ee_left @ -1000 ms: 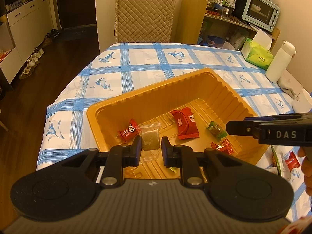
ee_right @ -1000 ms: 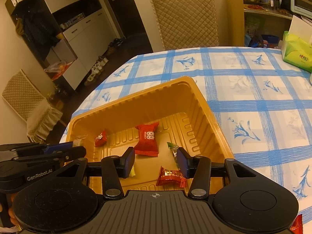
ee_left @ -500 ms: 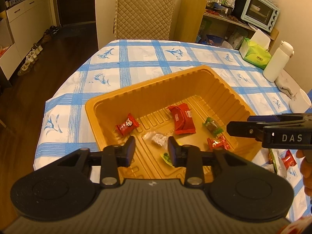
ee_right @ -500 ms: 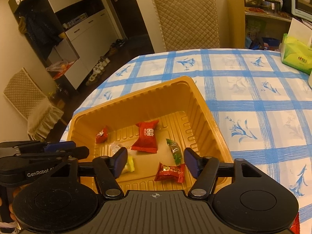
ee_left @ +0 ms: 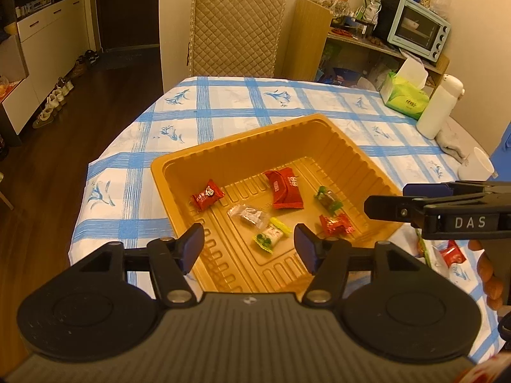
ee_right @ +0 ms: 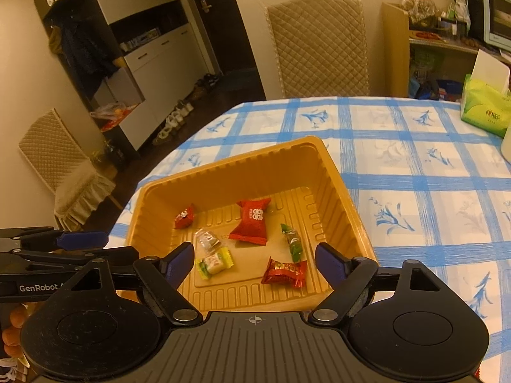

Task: Organize snacks
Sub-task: 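Move both open tools back toward the remaining candies on the cloth, then grasp the red-and-white wrapped candy with the left tool, then lift the held candy with the left tool while the right reaches toward the silver pouch, then grasp and lift the silver pouch with the right tool while the left holds its candy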

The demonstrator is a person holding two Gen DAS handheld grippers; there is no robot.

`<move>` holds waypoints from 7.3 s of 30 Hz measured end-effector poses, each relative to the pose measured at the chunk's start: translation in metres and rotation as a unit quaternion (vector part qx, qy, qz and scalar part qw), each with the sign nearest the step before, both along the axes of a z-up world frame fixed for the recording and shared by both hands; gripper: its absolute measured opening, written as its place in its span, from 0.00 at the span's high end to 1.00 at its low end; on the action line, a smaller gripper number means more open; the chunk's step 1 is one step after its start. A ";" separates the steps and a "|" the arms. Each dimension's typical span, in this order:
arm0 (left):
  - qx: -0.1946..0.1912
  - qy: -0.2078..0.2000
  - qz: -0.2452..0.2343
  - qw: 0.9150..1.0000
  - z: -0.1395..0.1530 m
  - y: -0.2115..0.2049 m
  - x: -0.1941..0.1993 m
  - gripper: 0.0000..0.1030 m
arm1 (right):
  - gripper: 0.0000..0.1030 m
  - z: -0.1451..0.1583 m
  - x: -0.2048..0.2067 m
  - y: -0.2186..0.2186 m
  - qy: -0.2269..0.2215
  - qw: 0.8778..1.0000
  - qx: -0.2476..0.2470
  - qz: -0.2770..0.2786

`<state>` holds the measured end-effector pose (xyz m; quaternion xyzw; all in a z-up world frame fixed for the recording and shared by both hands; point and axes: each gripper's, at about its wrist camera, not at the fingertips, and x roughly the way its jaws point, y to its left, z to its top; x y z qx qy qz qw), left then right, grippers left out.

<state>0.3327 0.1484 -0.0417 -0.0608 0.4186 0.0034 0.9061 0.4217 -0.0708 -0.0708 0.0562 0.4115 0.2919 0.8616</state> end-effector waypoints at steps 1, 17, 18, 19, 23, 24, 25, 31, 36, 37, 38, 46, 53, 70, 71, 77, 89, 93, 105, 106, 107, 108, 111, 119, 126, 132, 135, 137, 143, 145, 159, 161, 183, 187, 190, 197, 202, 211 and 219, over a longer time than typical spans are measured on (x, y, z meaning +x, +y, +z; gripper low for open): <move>-0.001 -0.001 0.000 1.000 0.002 -0.001 -0.003 0.42 | 0.19 0.001 -0.003 -0.001 -0.001 1.000 0.001 0.001; -0.007 -0.020 0.002 1.000 0.023 -0.028 -0.064 0.41 | 0.17 0.023 -0.060 -0.034 -0.020 1.000 0.016 0.000; -0.008 -0.020 0.001 1.000 0.023 -0.031 -0.068 0.41 | 0.17 0.024 -0.064 -0.036 -0.021 1.000 0.017 0.000; -0.008 -0.020 0.001 1.000 0.024 -0.033 -0.072 0.41 | 0.17 0.025 -0.069 -0.039 -0.022 1.000 0.018 0.000; -0.010 -0.020 0.000 1.000 0.025 -0.042 -0.089 0.41 | 0.17 0.027 -0.087 -0.051 -0.023 1.000 0.021 0.001; -0.011 -0.021 0.000 1.000 0.025 -0.045 -0.093 0.41 | 0.17 0.027 -0.092 -0.054 -0.022 1.000 0.021 0.001; -0.012 -0.021 0.000 1.000 0.025 -0.047 -0.098 0.41 | 0.17 0.028 -0.097 -0.057 -0.021 1.000 0.021 0.001; -0.013 -0.020 -0.003 1.000 0.026 -0.066 -0.122 0.41 | 0.17 0.027 -0.124 -0.079 -0.016 1.000 0.020 0.002; -0.016 -0.013 -0.009 1.000 0.022 -0.083 -0.138 0.41 | 0.17 0.022 -0.144 -0.098 -0.011 1.000 0.016 -0.001; -0.016 -0.011 -0.011 1.000 0.021 -0.087 -0.141 0.41 | 0.17 0.021 -0.148 -0.102 -0.009 1.000 0.016 -0.002; -0.017 -0.009 -0.013 1.000 0.020 -0.091 -0.144 0.41 | 0.17 0.020 -0.152 -0.106 -0.006 1.000 0.015 -0.003; -0.023 0.004 -0.031 0.999 0.011 -0.118 -0.164 0.41 | 0.17 0.010 -0.175 -0.134 0.009 1.000 0.010 -0.013; -0.027 0.015 -0.046 0.998 0.003 -0.136 -0.173 0.41 | 0.17 -0.002 -0.189 -0.152 0.024 0.999 0.002 -0.027; -0.020 0.039 -0.081 0.996 -0.023 -0.163 -0.158 0.42 | 0.17 -0.033 -0.193 -0.186 0.063 0.994 -0.029 -0.087; -0.020 0.040 -0.083 0.996 -0.024 -0.163 -0.156 0.43 | 0.17 -0.035 -0.193 -0.187 0.064 0.993 -0.031 -0.089; -0.013 0.047 -0.091 0.995 -0.036 -0.166 -0.141 0.47 | 0.17 -0.044 -0.186 -0.189 0.074 0.991 -0.040 -0.102; -0.010 0.048 -0.099 0.994 -0.051 -0.167 -0.100 0.50 | 0.17 -0.051 -0.162 -0.182 0.076 0.990 -0.046 -0.108; -0.008 0.045 -0.105 0.993 -0.053 -0.169 -0.085 0.50 | 0.17 -0.052 -0.153 -0.181 0.076 0.990 -0.045 -0.113; -0.007 0.039 -0.112 0.993 -0.070 -0.176 -0.040 0.57 | 0.17 -0.053 -0.133 -0.181 0.079 0.987 -0.044 -0.131; -0.007 0.040 -0.113 0.993 -0.072 -0.176 -0.037 0.58 | 0.17 -0.053 -0.132 -0.182 0.079 0.987 -0.044 -0.133; -0.006 0.041 -0.113 0.993 -0.074 -0.176 -0.033 0.59 | 0.17 -0.053 -0.132 -0.182 0.080 0.987 -0.045 -0.135; -0.006 0.042 -0.113 0.993 -0.075 -0.176 -0.029 0.60 | 0.17 -0.054 -0.131 -0.183 0.081 0.986 -0.045 -0.138; -0.005 0.046 -0.118 0.992 -0.081 -0.178 -0.020 0.63 | 0.17 -0.054 -0.129 -0.186 0.084 0.985 -0.046 -0.145; 0.002 0.060 -0.136 0.989 -0.094 -0.185 -0.006 0.70 | 0.17 -0.056 -0.125 -0.190 0.088 0.982 -0.048 -0.159; 0.008 0.067 -0.146 0.987 -0.098 -0.187 0.000 0.74 | 0.17 -0.056 -0.121 -0.189 0.089 0.982 -0.048 -0.158; 0.012 0.075 -0.158 0.985 -0.102 -0.190 -0.003 0.78 | 0.17 -0.055 -0.116 -0.183 0.086 0.984 -0.047 -0.151; 0.006 0.076 -0.158 0.985 -0.102 -0.187 -0.003 0.79 | 0.17 -0.054 -0.113 -0.180 0.084 0.984 -0.047 -0.147; 0.006 0.075 -0.159 0.984 -0.101 -0.185 -0.003 0.79 | 0.17 -0.053 -0.112 -0.178 0.082 0.985 -0.046 -0.144; 0.010 0.070 -0.146 0.987 -0.097 -0.172 -0.007 0.80 | 0.17 -0.052 -0.106 -0.172 0.072 0.987 -0.046 -0.133; 0.010 0.069 -0.136 0.988 -0.096 -0.164 -0.010 0.80 | 0.17 -0.050 -0.103 -0.171 0.066 0.988 -0.046 -0.130; 0.005 0.063 -0.048 0.997 -0.082 -0.103 -0.041 0.80 | 0.40 -0.041 -0.064 -0.154 0.009 0.996 -0.038 -0.080; 0.005 0.061 -0.039 0.997 -0.080 -0.098 -0.044 0.80 | 0.45 -0.044 -0.057 -0.151 0.009 0.997 -0.037 -0.074; 0.011 0.057 0.024 0.998 -0.072 -0.062 -0.070 0.80 | 0.72 -0.089 -0.011 -0.124 0.045 0.995 -0.066 -0.052; 0.012 0.055 0.031 0.998 -0.070 -0.059 -0.073 0.80 | 0.73 -0.089 -0.012 -0.120 0.039 0.995 -0.076 -0.048; 0.012 0.054 0.035 0.998 -0.068 -0.057 -0.075 0.80 | 0.73 -0.089 -0.012 -0.118 0.037 0.995 -0.080 -0.045; 0.014 0.048 0.041 0.998 -0.064 -0.056 -0.082 0.80 | 0.74 -0.083 -0.016 -0.116 0.025 0.995 -0.084 -0.040; 0.014 0.041 0.043 0.998 -0.058 -0.057 -0.087 0.80 | 0.74 -0.074 -0.023 -0.119 0.015 0.996 -0.075 -0.040; 0.011 0.021 0.045 0.999 -0.043 -0.060 -0.099 0.80 | 0.74 -0.045 -0.046 -0.126 -0.009 0.998 -0.048 -0.038; 0.009 0.005 0.041 0.999 -0.030 -0.066 -0.111 0.80 | 0.74 -0.024 -0.069 -0.132 -0.018 0.999 -0.031 -0.035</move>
